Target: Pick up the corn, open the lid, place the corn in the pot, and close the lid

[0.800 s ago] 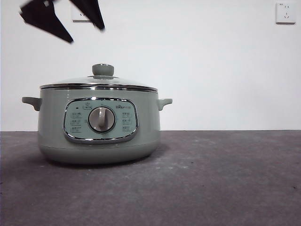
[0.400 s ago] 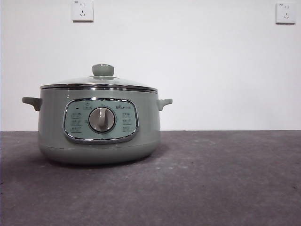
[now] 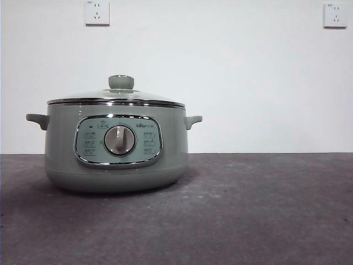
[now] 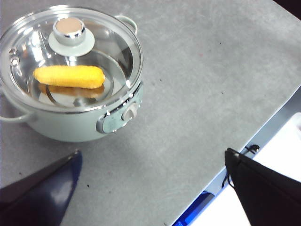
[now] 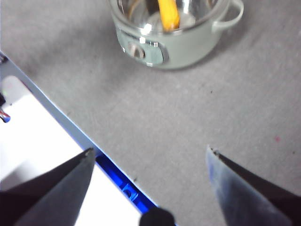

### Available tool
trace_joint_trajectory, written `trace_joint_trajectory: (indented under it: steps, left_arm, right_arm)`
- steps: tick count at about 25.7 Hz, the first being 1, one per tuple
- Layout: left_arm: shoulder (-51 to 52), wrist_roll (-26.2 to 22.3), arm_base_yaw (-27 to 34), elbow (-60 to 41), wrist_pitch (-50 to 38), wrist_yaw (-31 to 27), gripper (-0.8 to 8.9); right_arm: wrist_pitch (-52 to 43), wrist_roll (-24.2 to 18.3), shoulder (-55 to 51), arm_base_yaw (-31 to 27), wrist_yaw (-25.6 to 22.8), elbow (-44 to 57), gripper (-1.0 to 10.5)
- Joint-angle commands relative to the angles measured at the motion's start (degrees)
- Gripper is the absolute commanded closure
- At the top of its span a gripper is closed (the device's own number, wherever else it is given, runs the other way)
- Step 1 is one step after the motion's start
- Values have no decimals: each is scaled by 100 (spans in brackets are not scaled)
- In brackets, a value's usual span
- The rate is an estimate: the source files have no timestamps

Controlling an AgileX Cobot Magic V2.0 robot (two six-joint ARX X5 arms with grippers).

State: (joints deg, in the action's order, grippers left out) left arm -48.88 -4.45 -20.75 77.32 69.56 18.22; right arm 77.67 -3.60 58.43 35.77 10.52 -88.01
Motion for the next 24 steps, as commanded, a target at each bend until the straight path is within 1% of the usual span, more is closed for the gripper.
trace_joint_trajectory:
  steps: [1,3,11,20,21,23,24]
  left_arm:
    - [2,28,2,7,15,74,804]
    - [-2,-4,2,7,-26,216,820]
    - [-42,-4,2,7,-17,280,817]
    - [-400,-17,2,9,-17,273,815]
    - [-402,-57,4,17,-20,181,814]
    - [-400,-9,9,81,66,-260,815]
    - [-400,-7,9,111,125,-323,814]
  right_arm:
    - [155,9,-7,17,20,98,926]
    - [157,-131,-4,17,20,98,956]
    - [153,-92,-2,17,-7,98,946]
    - [151,-94,68,17,-55,96,946]
    - [151,-94,68,17,-52,96,946]
    - [153,-94,68,17,-52,96,946]
    - [151,-94,68,17,-52,96,946]
